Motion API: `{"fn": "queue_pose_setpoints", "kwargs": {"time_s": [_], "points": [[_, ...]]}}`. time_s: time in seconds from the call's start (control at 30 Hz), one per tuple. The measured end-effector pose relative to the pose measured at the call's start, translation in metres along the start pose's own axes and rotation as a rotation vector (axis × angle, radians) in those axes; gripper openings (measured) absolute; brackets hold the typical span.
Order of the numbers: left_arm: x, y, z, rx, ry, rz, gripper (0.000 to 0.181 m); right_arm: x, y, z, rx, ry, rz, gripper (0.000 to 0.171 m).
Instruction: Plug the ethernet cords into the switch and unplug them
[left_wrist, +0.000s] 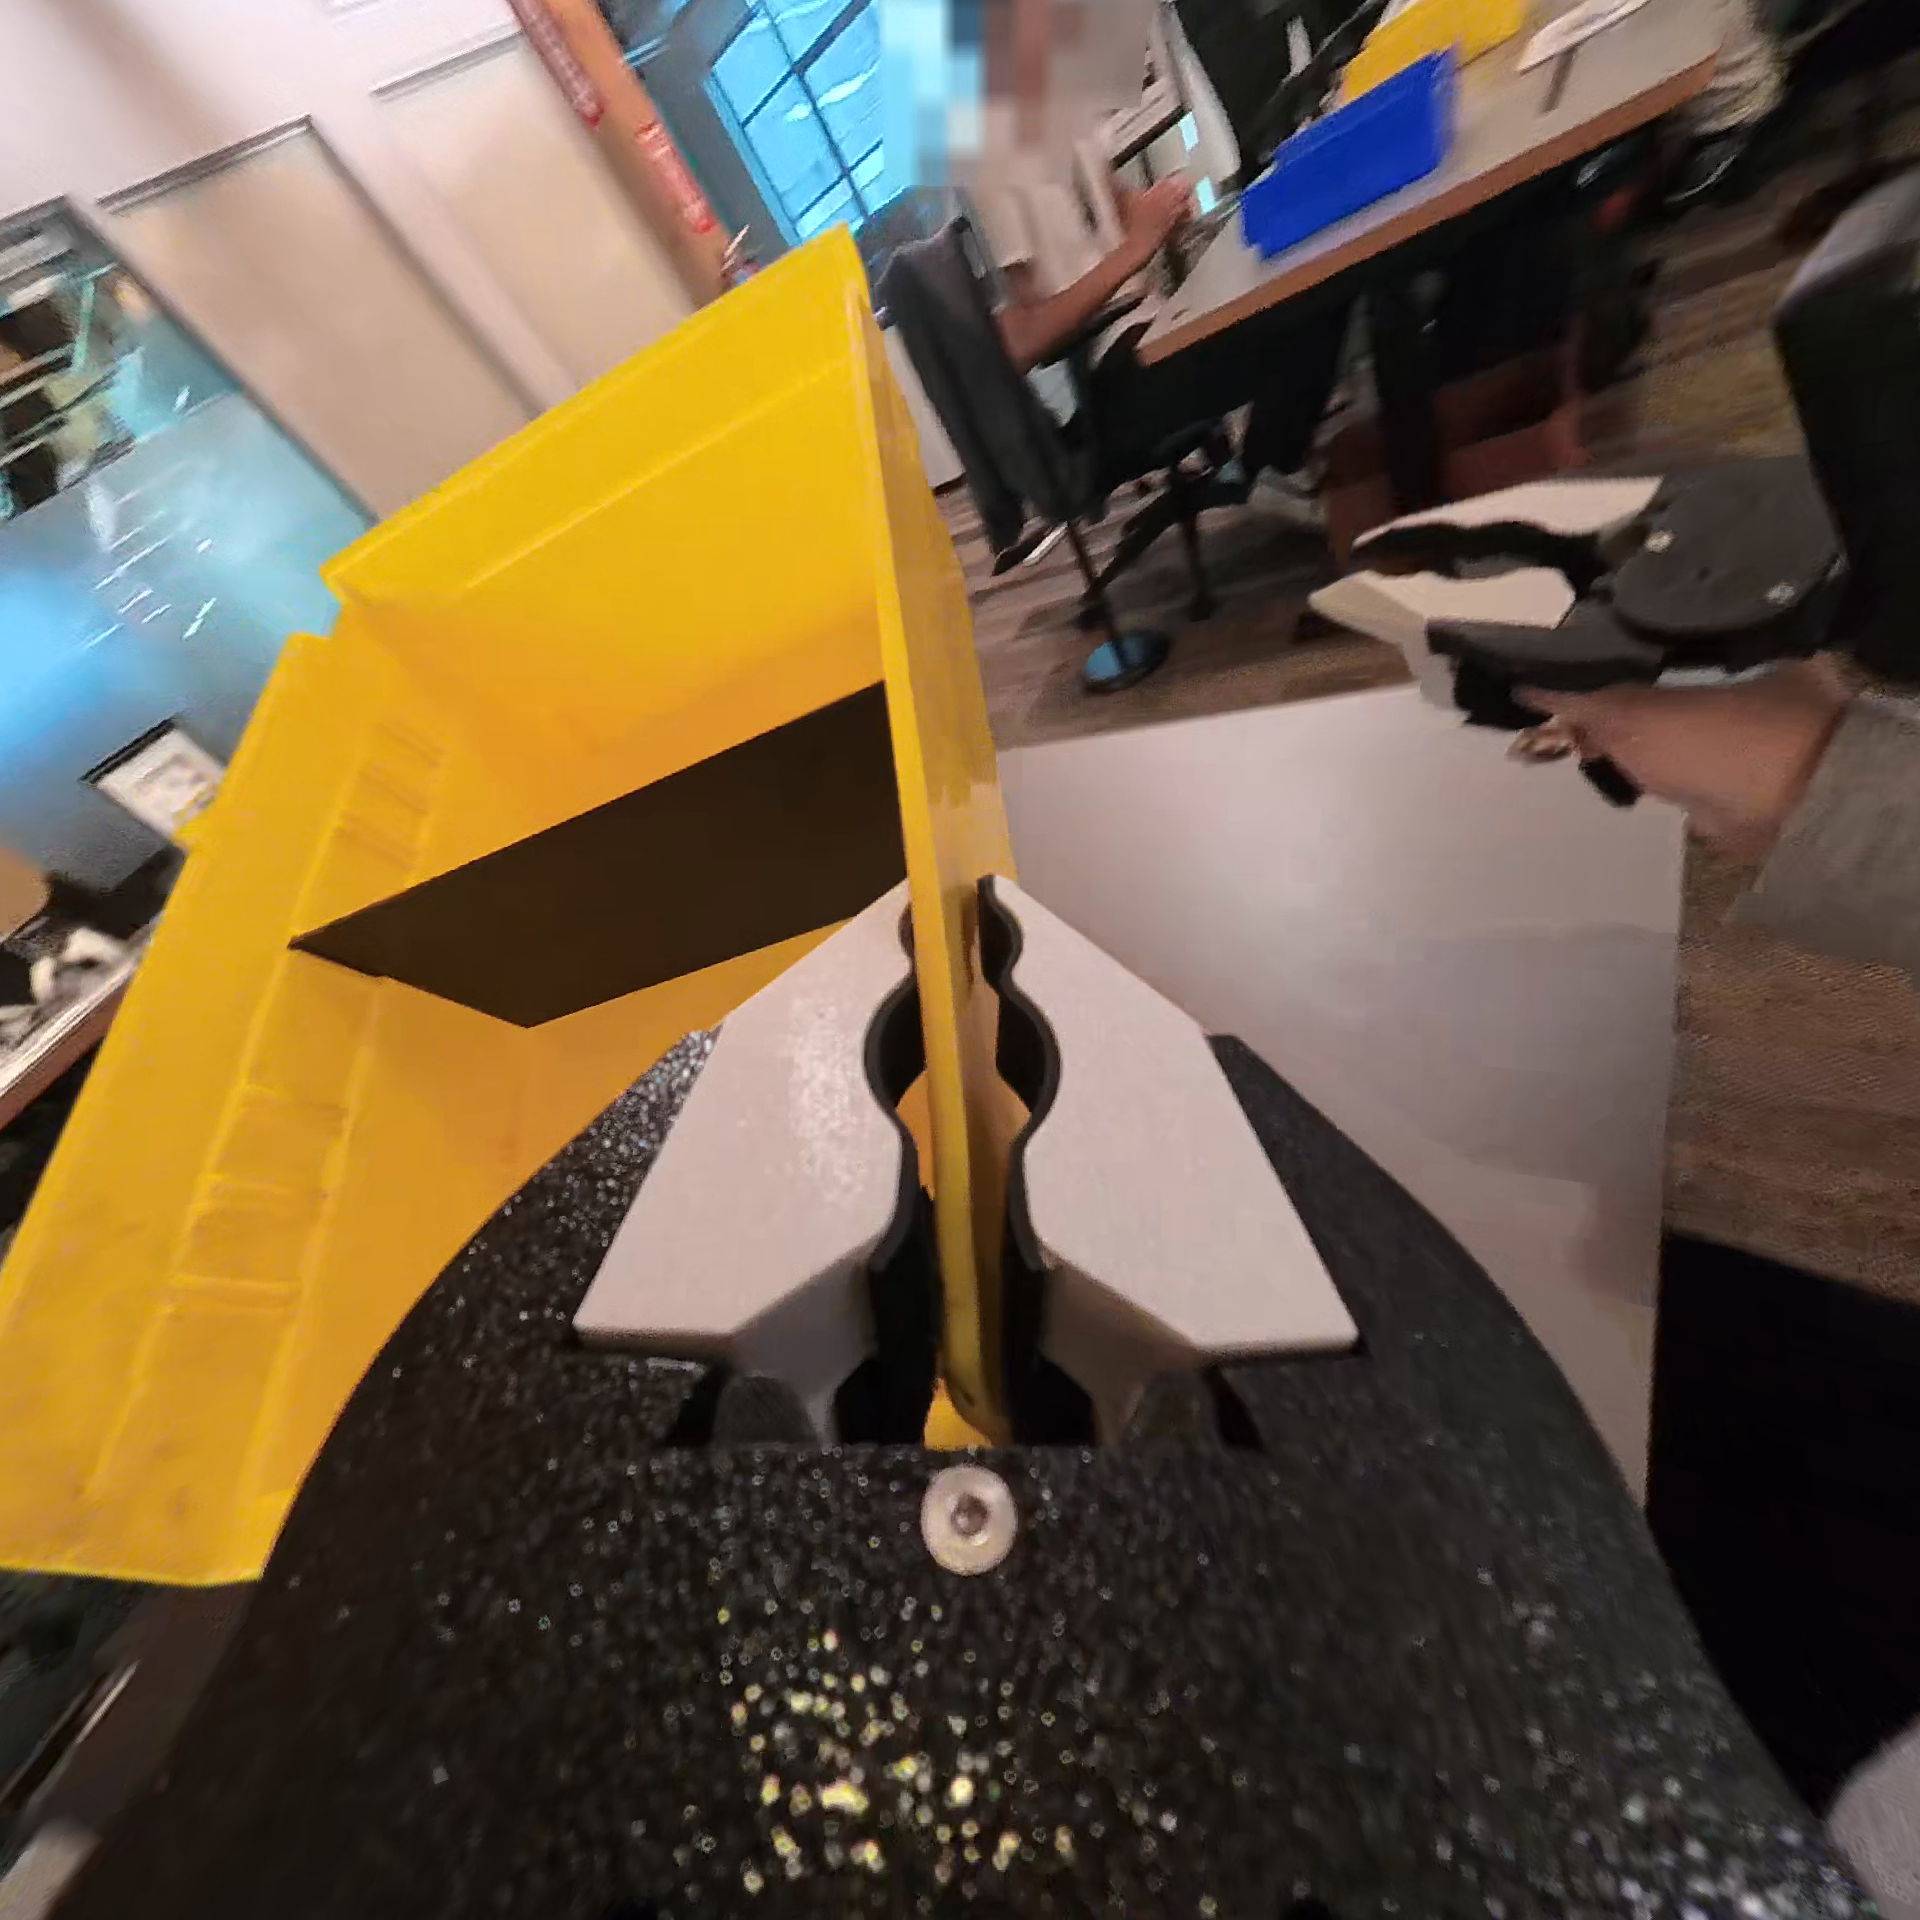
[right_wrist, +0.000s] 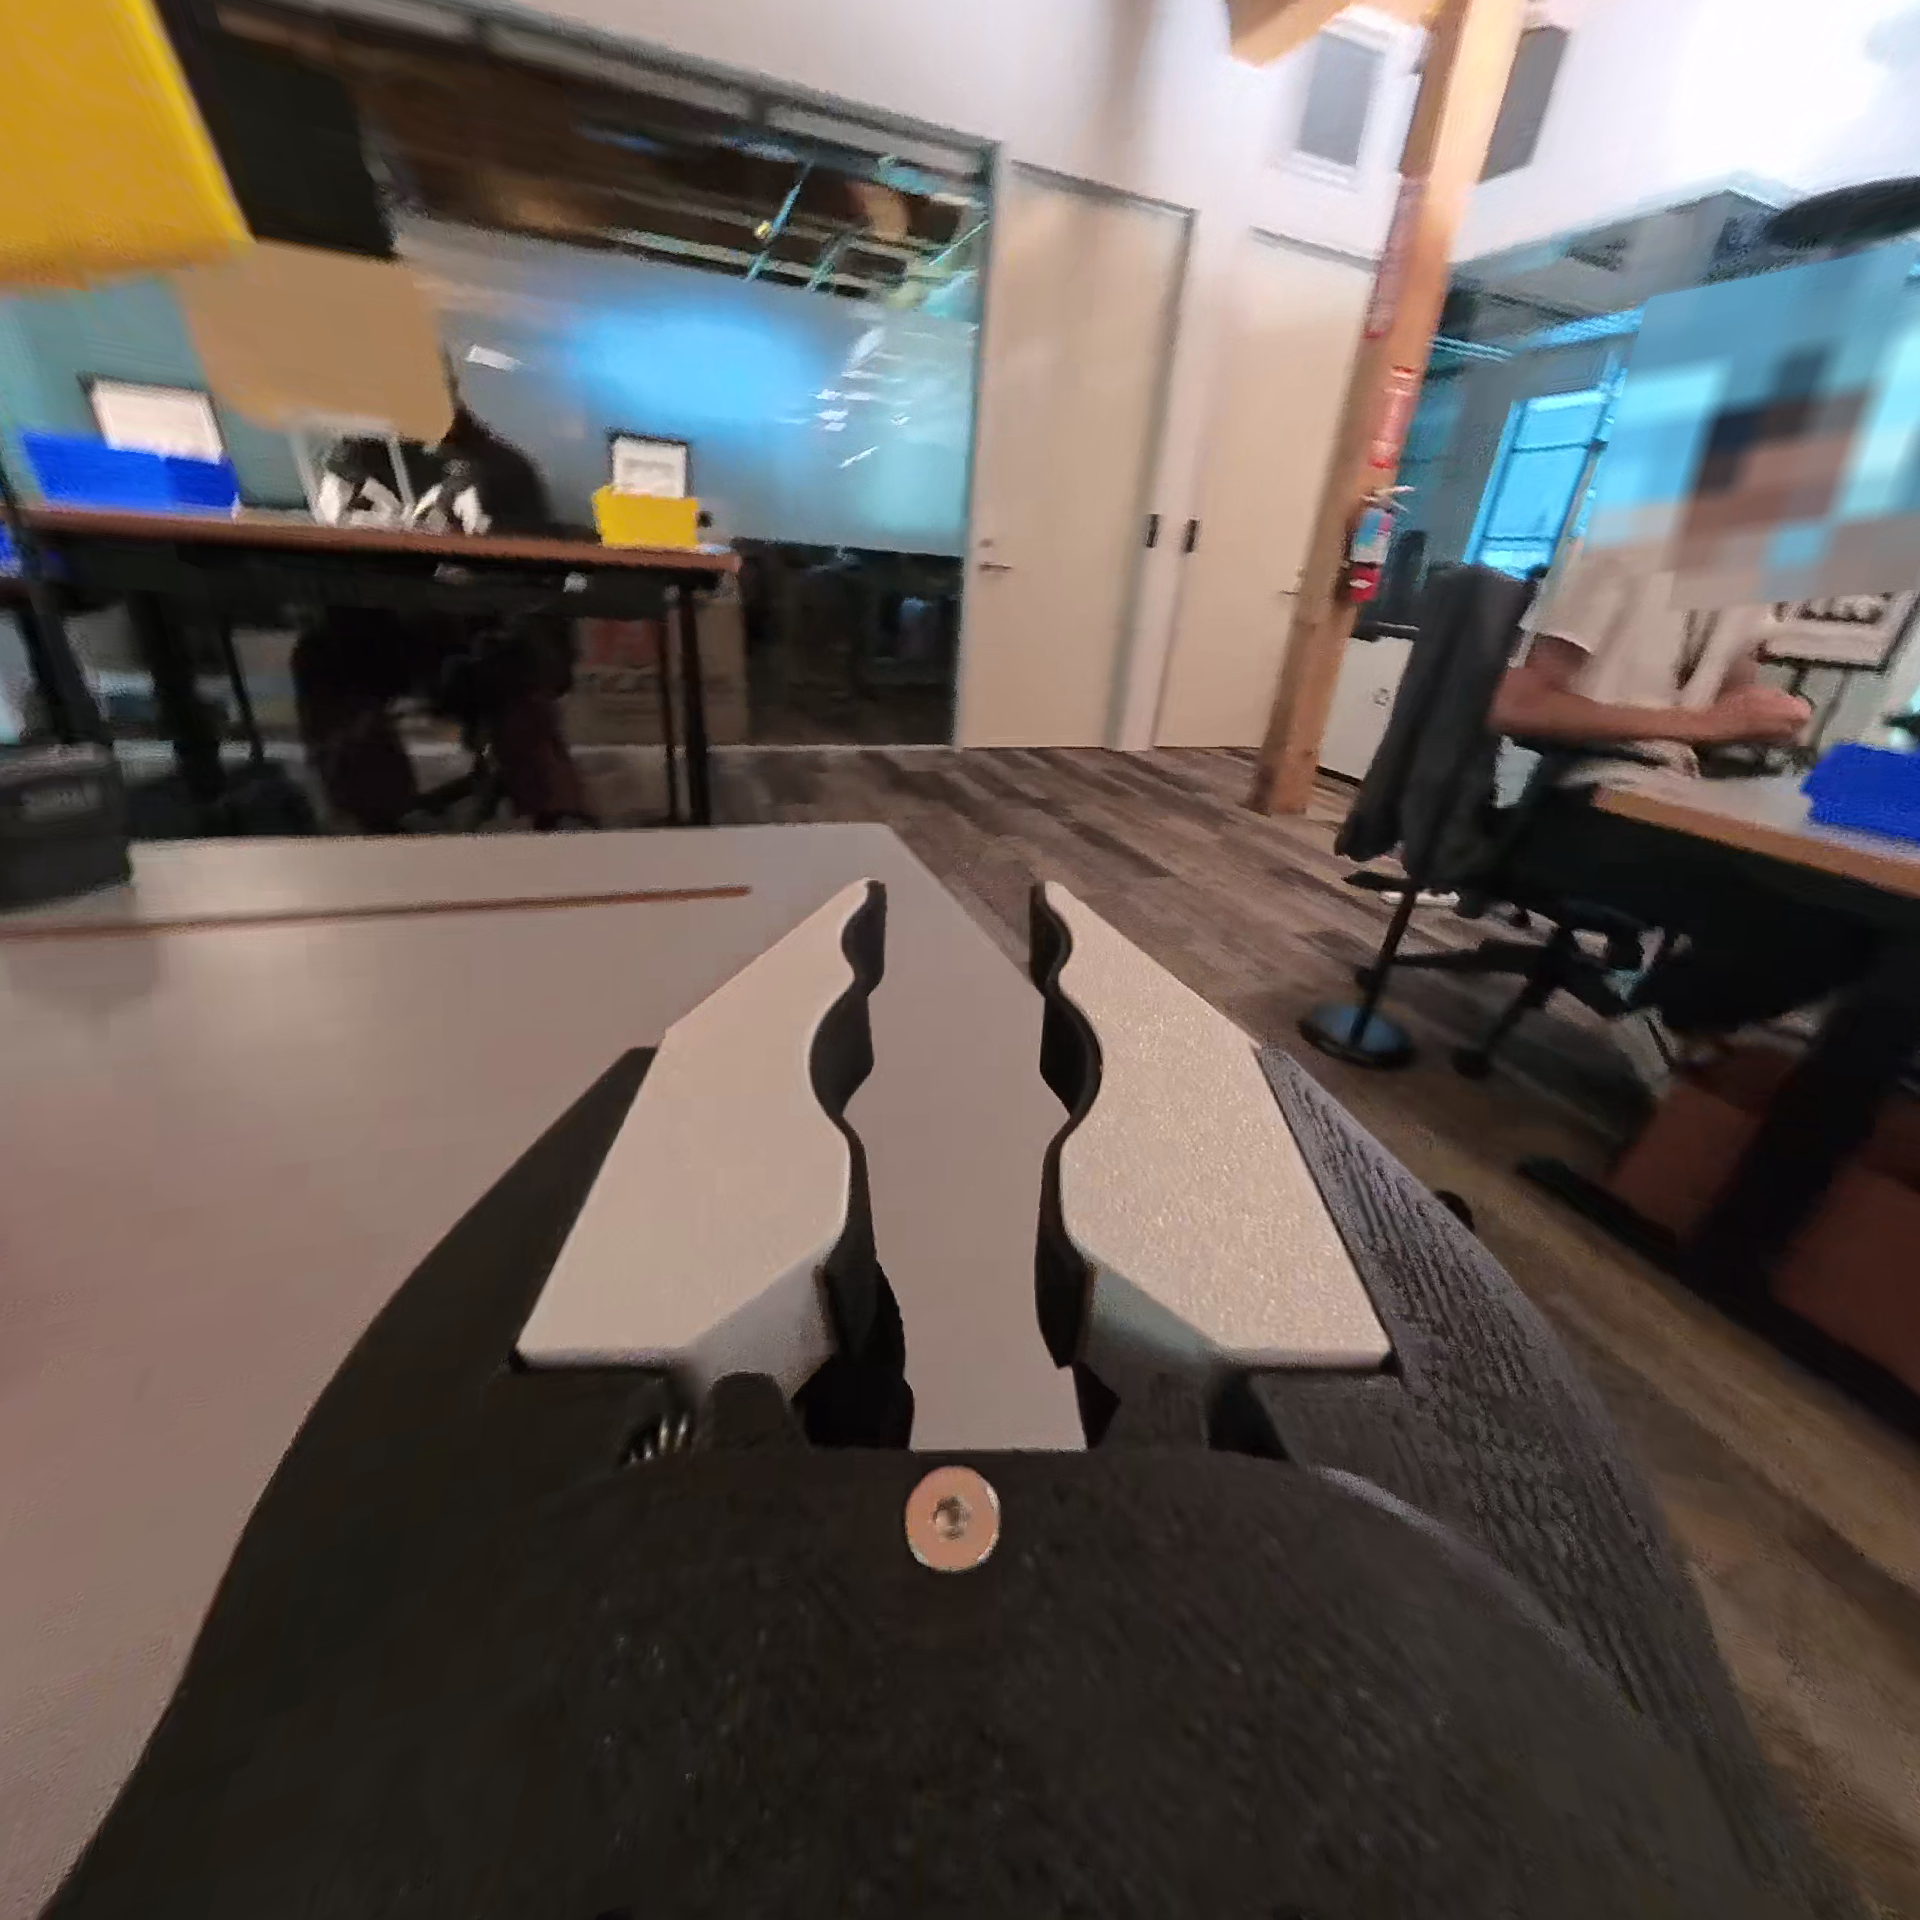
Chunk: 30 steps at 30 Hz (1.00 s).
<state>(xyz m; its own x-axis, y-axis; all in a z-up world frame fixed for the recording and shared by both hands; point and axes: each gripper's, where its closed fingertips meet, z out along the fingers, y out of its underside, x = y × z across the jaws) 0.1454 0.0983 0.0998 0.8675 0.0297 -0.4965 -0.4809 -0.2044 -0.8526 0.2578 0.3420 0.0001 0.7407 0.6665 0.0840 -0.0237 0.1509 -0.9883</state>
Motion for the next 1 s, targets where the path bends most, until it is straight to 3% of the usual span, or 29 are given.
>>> {"fn": "queue_pose_setpoints", "kwargs": {"time_s": [0.03,0.23,0.47,0.7,1.0], "points": [[0.01,-0.012,0.019,0.022,0.03,-0.005,0.003,0.014,-0.002,-0.004,0.017,0.026,0.043,0.026],[0.062,-0.046,0.127,0.021,0.182,-0.118,0.003,0.081,-0.008,-0.022,0.064,0.163,0.137,0.024],[0.097,0.0,0.223,-0.176,0.193,-0.187,0.004,0.079,-0.013,-0.01,0.083,0.089,0.194,0.024],[0.129,0.064,0.251,-0.324,0.132,-0.187,0.004,0.043,-0.014,0.01,0.061,-0.028,0.021,0.024],[0.145,0.091,0.254,-0.33,0.114,-0.183,0.004,0.032,-0.01,0.012,0.034,-0.07,0.03,0.025]]}}
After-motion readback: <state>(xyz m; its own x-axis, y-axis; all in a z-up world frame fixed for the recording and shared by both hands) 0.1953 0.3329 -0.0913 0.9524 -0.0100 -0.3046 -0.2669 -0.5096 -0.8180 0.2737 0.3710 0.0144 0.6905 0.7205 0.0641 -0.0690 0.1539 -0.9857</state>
